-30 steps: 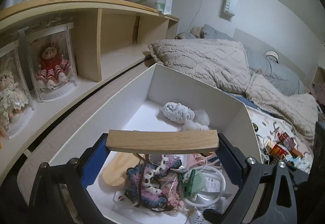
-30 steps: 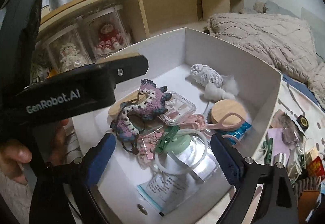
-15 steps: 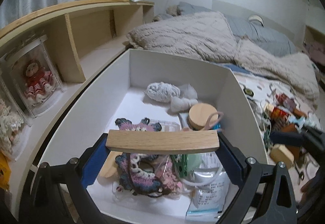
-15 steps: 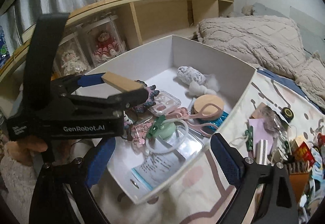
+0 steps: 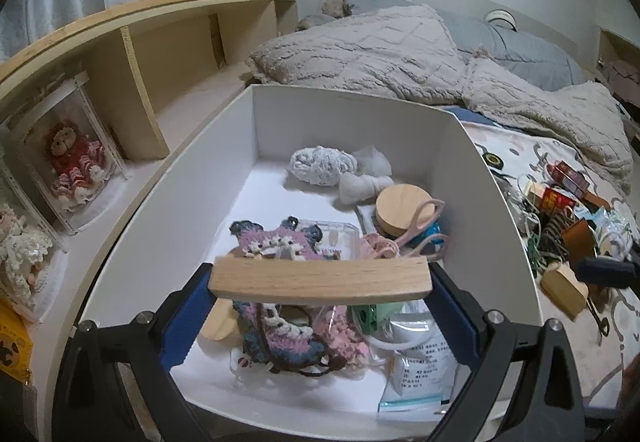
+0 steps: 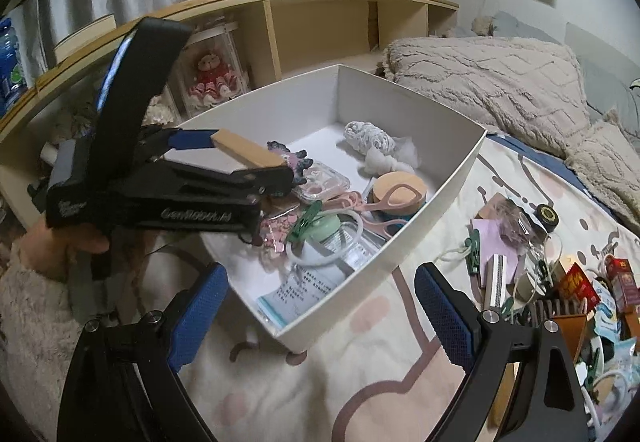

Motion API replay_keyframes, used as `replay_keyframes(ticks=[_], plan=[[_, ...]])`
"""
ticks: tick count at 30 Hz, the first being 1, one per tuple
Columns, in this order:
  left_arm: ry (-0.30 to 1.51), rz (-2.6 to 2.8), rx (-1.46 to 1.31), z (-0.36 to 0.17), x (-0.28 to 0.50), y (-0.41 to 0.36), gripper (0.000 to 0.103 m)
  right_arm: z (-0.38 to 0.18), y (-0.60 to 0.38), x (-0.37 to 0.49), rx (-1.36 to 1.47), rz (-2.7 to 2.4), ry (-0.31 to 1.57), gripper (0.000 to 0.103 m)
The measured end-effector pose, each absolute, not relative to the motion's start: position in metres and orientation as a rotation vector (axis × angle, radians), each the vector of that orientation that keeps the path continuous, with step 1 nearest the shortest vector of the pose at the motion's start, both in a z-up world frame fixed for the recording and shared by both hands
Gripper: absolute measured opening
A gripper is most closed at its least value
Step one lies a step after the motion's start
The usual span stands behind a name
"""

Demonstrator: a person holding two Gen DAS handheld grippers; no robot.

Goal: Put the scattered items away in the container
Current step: 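Open the left tool over the box while the right tool releases the clothespin inside, then withdraw both tools from the box back toward the pile on the bed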

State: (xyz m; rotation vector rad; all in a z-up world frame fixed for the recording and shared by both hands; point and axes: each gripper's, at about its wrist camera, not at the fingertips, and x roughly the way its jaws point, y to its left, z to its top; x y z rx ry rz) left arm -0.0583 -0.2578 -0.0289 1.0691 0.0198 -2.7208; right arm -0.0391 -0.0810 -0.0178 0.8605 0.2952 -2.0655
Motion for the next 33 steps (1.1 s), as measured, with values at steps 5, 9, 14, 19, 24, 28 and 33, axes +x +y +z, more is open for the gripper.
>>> replay_keyframes(ticks=[5, 9, 14, 19, 24, 28, 33], plan=[[-0.009, -2.718, 1.077, -0.029, -0.06, -0.255, 0.103, -0.017, -0.078, -0.037, 0.864, -2.07, 0.272, 0.095], [-0.007, -2.722, 1.06, -0.027, -0.059, -0.254, 0.103, -0.018, -0.076, -0.038, 0.871, -2.076, 0.26, 0.095], [0.017, -2.728, 1.025, -0.021, -0.057, -0.254, 0.103, -0.018, -0.072, -0.04, 0.871, -2.092, 0.235, 0.095], [0.028, -2.743, 0.998, -0.016, -0.054, -0.253, 0.103, -0.016, -0.067, -0.045, 0.863, -2.133, 0.212, 0.095], [0.018, -2.774, 0.971, -0.009, -0.051, -0.247, 0.103, -0.014, -0.061, -0.052, 0.859, -2.179, 0.194, 0.095], [0.018, -2.797, 0.932, -0.001, -0.046, -0.242, 0.103, -0.01, -0.053, -0.056, 0.841, -2.216, 0.165, 0.095], [0.02, -2.829, 0.883, 0.009, -0.041, -0.235, 0.103, -0.004, -0.038, -0.061, 0.812, -2.288, 0.131, 0.095]])
